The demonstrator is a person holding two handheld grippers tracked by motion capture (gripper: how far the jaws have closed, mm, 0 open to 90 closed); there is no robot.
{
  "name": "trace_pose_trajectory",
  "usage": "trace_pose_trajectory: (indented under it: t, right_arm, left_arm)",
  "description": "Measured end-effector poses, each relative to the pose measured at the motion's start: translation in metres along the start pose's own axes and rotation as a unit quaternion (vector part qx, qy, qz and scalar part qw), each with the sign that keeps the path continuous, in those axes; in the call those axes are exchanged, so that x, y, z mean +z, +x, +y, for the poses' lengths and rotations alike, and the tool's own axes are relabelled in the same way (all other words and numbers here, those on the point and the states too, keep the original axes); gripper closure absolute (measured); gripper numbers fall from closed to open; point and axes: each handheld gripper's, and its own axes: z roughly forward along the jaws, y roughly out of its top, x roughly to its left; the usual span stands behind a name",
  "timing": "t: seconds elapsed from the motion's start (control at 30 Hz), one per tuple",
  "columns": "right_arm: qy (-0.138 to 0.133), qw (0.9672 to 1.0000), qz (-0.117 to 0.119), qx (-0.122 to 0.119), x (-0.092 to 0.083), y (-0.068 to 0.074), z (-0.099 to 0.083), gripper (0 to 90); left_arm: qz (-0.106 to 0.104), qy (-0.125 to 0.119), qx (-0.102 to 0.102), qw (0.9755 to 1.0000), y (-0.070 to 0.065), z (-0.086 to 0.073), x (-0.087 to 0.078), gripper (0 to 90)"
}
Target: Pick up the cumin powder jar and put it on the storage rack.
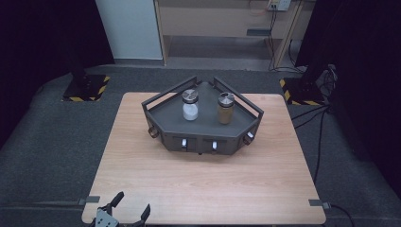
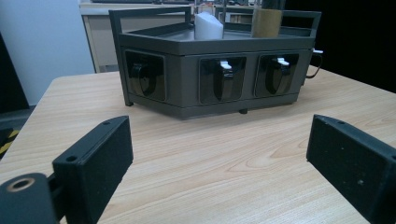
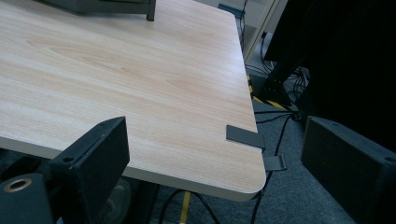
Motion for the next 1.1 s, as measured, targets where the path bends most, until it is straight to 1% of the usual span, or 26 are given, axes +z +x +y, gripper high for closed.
trace_pose_trajectory:
  t: [0.47,1.1]
  right_arm:
    - [-0.003,0.9999,0.005,0.011,0.0,-0.0017,-0.0005,8.2]
    - [-0.002,0.9998,0.009,0.015,0.0003,-0.0034,-0.001,8.2]
  left_arm:
    - [0.001,0.003,0.002,1.0,-0.0002,0.0002,0.0003,6.3]
    - [0.001,0.004,0.003,1.0,-0.0004,0.0002,0.0007,6.3]
